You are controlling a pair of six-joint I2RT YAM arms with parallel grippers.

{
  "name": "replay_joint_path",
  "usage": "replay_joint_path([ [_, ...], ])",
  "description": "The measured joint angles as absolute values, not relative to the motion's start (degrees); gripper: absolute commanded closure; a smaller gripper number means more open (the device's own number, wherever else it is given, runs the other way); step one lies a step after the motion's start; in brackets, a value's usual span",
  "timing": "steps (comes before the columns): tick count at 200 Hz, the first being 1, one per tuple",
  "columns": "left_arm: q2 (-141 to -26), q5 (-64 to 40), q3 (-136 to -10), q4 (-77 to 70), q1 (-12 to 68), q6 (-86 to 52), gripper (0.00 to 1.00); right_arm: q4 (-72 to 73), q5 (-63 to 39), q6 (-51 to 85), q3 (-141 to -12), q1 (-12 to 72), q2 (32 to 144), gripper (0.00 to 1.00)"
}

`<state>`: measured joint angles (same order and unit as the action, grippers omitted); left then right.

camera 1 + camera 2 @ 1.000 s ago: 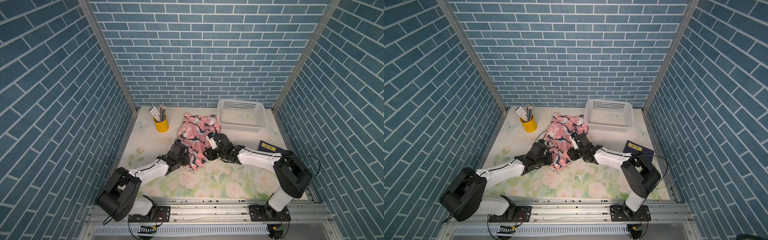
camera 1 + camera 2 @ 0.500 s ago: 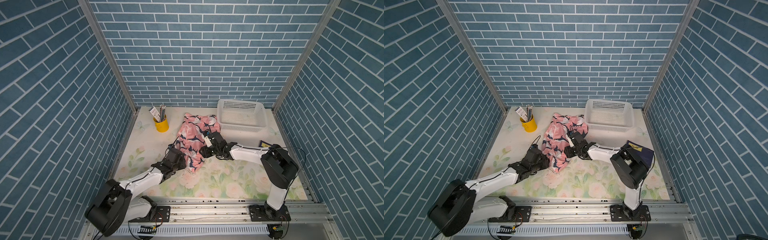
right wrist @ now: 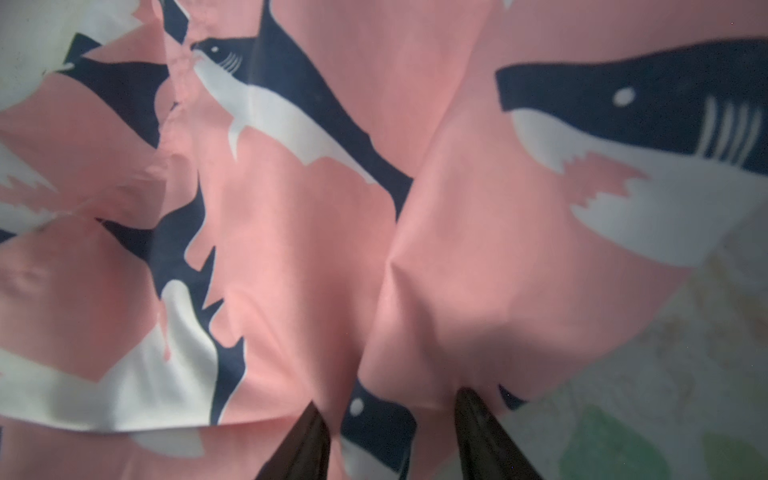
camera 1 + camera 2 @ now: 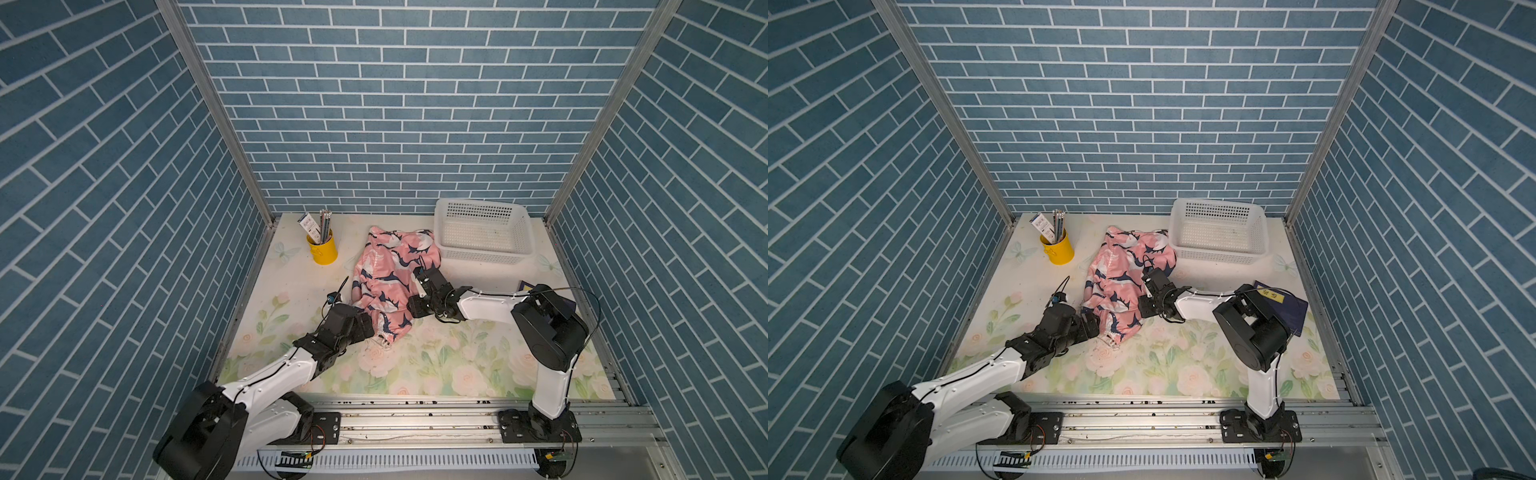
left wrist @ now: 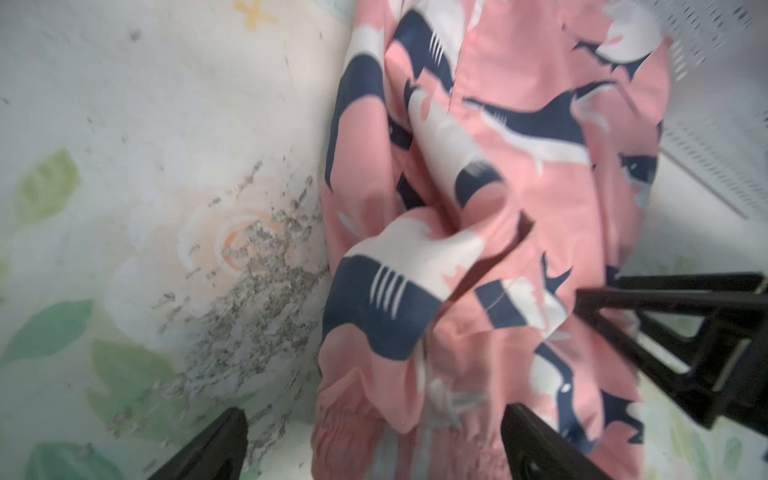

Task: Roll up the shorts
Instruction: Roll the shorts at the center of the board.

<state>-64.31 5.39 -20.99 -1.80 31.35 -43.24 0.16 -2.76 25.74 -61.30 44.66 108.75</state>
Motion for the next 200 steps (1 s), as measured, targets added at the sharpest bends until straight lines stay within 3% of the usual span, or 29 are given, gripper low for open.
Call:
replay_joint_path([
  [73, -75.7, 0.6, -20.0, -19.4, 30.8, -42.5, 0.0, 6.2, -2.8, 27.3, -57.5, 43.0, 107.9, 0.5],
  [82, -77.1, 0.0, -20.3, -21.3, 30.7, -42.3, 0.04, 6.6, -2.8, 27.3, -57.3, 42.9, 107.8, 0.5],
  [119, -84.3, -2.5, -22.8, -28.0, 30.8, -42.8, 0.28, 7.5, -2.8, 27.4, -56.8, 42.9, 107.7, 0.5],
  [170, -87.3, -2.9, -24.2, -26.9, 31.9, -43.4, 0.9, 7.9, -3.0, 28.1, -56.7, 42.7, 107.7, 0.5],
  [184, -86.4, -2.9, -24.5, -24.1, 32.0, -43.5, 0.98, 7.9, -3.0, 27.9, -56.7, 42.7, 107.7, 0.5],
  [200, -84.5, -2.9, -26.0, -19.2, 32.2, -43.7, 1.0, 7.8, -3.0, 26.7, -56.7, 42.7, 107.5, 0.48],
])
